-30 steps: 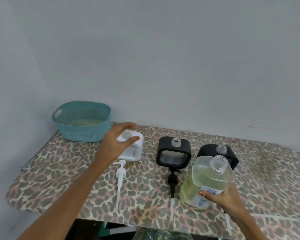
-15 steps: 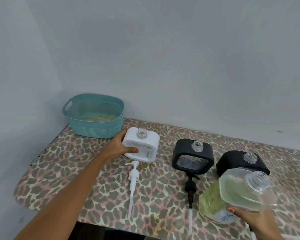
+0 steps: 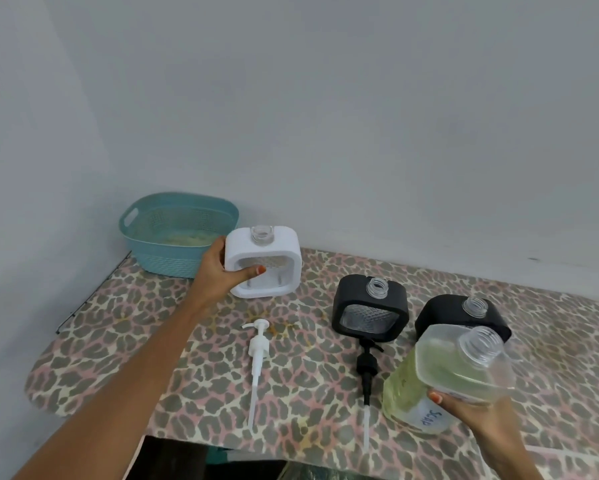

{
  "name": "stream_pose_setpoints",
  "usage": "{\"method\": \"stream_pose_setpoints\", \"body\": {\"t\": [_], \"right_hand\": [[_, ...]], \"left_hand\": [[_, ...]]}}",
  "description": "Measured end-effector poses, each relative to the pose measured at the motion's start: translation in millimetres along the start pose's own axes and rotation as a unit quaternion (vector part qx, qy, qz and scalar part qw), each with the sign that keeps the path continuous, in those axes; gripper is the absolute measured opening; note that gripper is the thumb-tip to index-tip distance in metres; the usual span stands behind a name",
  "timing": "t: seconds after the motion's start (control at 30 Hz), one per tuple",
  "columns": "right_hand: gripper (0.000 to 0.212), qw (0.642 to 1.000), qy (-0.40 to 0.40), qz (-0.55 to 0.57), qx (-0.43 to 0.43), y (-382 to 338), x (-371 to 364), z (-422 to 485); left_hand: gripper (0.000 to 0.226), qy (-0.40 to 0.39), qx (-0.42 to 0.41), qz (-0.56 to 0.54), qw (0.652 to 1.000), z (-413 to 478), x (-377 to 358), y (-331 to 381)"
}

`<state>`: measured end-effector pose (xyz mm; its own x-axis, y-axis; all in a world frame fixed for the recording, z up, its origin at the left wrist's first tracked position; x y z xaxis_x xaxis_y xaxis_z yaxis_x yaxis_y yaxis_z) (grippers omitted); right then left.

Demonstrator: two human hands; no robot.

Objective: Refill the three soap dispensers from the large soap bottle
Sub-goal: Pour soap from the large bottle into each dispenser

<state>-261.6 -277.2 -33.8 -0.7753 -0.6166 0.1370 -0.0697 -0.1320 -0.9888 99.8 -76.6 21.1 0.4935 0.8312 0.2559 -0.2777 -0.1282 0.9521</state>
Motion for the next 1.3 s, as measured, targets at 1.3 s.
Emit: {"method": "stream_pose_setpoints", "body": {"t": [1.3], "right_hand": [[0.076, 0.909, -0.009, -0.253, 0.331, -165.9, -65.1, -26.5]], "left_hand": [[0.072, -0.325, -0.118, 0.01, 0.938, -139.1, -52.1, 75.0]]}}
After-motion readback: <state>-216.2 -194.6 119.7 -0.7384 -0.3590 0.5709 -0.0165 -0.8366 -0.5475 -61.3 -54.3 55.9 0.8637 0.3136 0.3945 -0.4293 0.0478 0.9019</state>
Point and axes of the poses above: each hand's wrist, its own z-axis towards the middle knuckle, its own x-axis out of the back of the hand, y = z × x, the point moved 10 cm from there along z, towards the middle knuckle, and after that the axes turned 7 degrees about z, right-handed, at the moved point
